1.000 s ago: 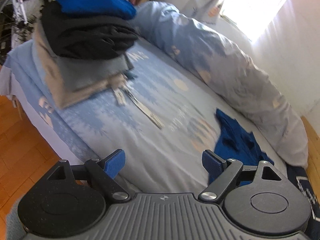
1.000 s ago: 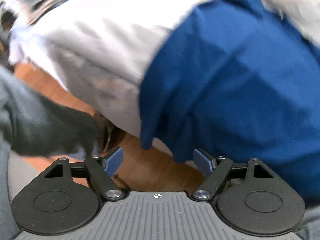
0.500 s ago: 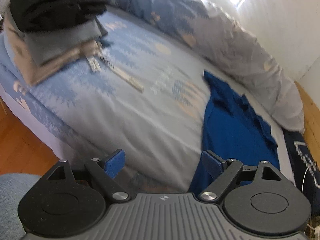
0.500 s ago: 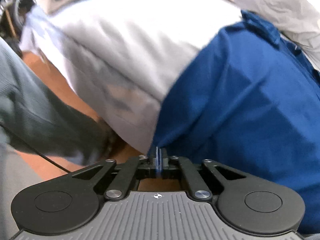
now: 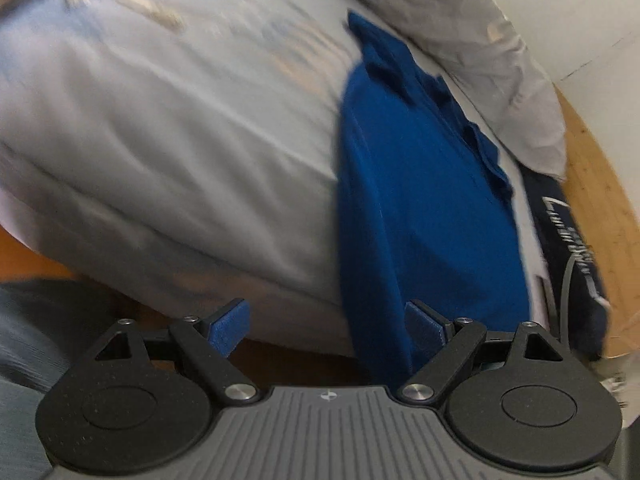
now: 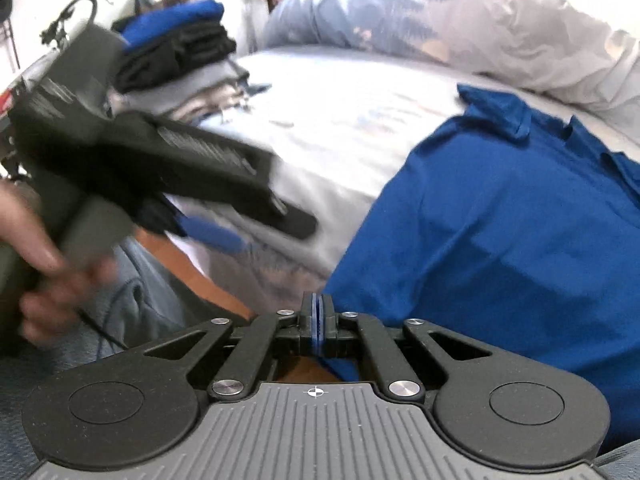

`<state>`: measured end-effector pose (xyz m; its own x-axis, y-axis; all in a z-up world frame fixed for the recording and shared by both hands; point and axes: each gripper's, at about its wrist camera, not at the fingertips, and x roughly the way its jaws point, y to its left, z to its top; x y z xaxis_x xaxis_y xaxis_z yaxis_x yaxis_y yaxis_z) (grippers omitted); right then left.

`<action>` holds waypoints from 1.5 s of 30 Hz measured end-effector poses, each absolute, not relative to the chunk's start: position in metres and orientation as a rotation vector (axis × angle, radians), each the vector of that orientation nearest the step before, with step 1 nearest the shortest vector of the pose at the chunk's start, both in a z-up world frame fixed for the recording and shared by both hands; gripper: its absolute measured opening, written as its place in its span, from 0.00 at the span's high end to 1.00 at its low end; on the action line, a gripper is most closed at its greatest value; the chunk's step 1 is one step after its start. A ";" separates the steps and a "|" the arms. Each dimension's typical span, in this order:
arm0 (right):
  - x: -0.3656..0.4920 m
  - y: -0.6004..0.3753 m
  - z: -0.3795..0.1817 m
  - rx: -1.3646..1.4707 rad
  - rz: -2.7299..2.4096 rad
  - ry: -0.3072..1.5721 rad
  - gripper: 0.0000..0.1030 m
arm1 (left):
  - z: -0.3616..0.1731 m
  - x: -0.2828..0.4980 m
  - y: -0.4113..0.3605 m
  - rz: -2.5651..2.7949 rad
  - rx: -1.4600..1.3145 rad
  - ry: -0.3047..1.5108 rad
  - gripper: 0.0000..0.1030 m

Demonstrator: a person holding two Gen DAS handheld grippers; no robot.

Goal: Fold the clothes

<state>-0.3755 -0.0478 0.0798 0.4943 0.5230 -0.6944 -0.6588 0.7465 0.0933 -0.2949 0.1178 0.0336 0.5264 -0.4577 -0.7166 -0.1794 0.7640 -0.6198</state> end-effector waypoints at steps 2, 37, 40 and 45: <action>-0.377 -0.050 0.084 -0.190 0.727 0.752 0.98 | 0.022 -0.290 0.112 -0.202 -0.773 1.039 0.13; -0.413 -0.079 0.072 -0.492 0.564 0.597 0.29 | 0.052 -0.285 0.125 -0.303 -1.025 0.917 0.94; -0.408 -0.076 0.061 -0.588 0.510 0.556 0.29 | 0.072 -0.283 0.128 -0.353 -1.072 0.866 0.94; -0.377 -0.091 0.042 -0.635 0.380 0.548 0.29 | 0.092 -0.281 0.125 -0.402 -1.095 0.839 0.94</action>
<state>-0.3769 -0.0914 0.0416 0.7928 0.1668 -0.5862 -0.4910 0.7446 -0.4522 -0.2813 0.1250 0.0923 0.6364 -0.6632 -0.3938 -0.1083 0.4286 -0.8970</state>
